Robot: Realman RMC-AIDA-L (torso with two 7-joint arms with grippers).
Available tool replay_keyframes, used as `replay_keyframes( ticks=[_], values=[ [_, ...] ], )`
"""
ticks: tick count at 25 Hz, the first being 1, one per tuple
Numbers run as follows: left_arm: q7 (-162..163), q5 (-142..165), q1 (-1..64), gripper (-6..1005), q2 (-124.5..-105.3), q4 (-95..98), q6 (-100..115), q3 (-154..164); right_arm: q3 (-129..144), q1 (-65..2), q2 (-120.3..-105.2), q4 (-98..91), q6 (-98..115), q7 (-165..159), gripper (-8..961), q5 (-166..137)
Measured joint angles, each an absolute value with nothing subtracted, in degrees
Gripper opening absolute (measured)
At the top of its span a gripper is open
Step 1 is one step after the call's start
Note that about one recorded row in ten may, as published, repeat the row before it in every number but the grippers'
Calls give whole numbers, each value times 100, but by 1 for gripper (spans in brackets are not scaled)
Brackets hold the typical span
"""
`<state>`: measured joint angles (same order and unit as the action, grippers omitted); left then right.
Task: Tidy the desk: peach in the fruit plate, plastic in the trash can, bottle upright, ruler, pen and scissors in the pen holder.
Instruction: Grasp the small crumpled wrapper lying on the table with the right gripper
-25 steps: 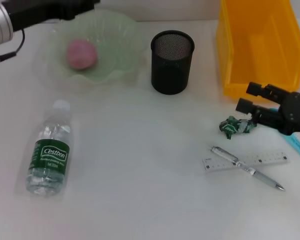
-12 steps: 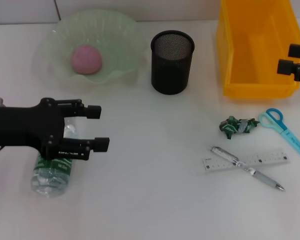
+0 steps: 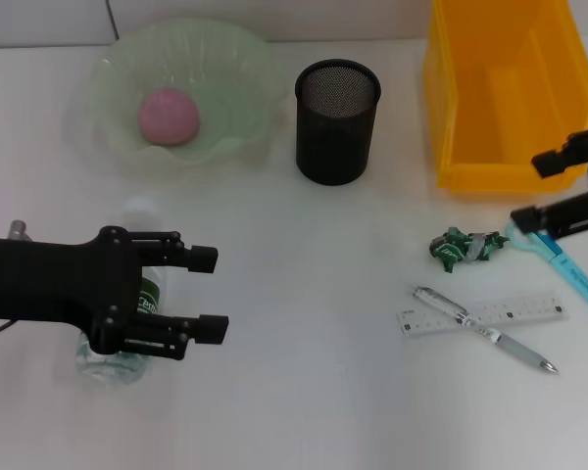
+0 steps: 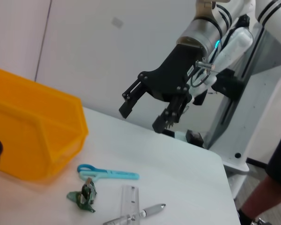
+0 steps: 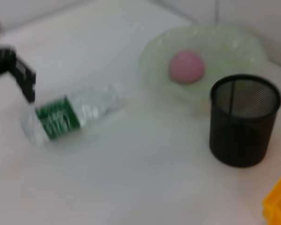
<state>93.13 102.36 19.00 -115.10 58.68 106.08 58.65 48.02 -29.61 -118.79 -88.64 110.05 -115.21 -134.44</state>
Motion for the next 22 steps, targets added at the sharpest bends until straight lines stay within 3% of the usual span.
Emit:
replay_keyframes(
  ticks=[7,22],
  values=[
    [9277,10665,2089,813,-11697,5846,10622,5840,5676,-3035,-11902,-8536,10285,-10731,765,-13727],
    [9310,10732,2313,812,-11745,5835,10571,5839,6810,-4141,-11902,-6011,8573,-10424,764,-15099]
  ],
)
